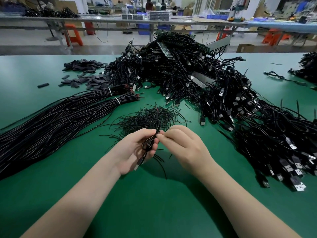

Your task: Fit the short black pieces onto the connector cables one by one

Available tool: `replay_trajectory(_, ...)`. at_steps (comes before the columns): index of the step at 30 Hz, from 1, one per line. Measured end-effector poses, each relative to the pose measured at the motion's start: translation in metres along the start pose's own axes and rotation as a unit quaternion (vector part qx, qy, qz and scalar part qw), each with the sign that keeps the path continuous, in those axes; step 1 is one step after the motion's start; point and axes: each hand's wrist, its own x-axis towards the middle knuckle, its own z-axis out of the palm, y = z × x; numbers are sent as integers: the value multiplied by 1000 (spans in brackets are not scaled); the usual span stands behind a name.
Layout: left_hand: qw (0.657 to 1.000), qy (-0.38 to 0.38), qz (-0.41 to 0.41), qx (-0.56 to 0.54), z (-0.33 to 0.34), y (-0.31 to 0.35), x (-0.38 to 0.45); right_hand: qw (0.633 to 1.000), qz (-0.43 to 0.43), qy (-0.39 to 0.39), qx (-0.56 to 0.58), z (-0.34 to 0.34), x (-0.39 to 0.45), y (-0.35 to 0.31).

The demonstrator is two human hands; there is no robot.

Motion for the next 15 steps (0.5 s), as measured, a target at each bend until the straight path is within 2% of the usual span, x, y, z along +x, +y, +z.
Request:
replay_trajectory(5,998,-21,-1,-66,-7,-7,1,998,46,16,42,7,-6,-1)
replay_trajectory(9,996,-41,62,-50,-8,-16,2,995,73,41,47,11,-8,-2)
replay_trajectory(12,991,-58,109,-50,-5,-19,4,983,146,45,103,9,-4,-3)
replay_trajectory(13,990,-58,122,-51,-5,-19,4,967,197,35,156,8,-1,-5)
replay_trajectory(14,988,-53,132,-53,-6,-19,5,934,270,21,231,6,3,-5)
replay_trajectory(15,987,-51,138,-57,-7,-20,5,880,355,10,315,3,8,-5)
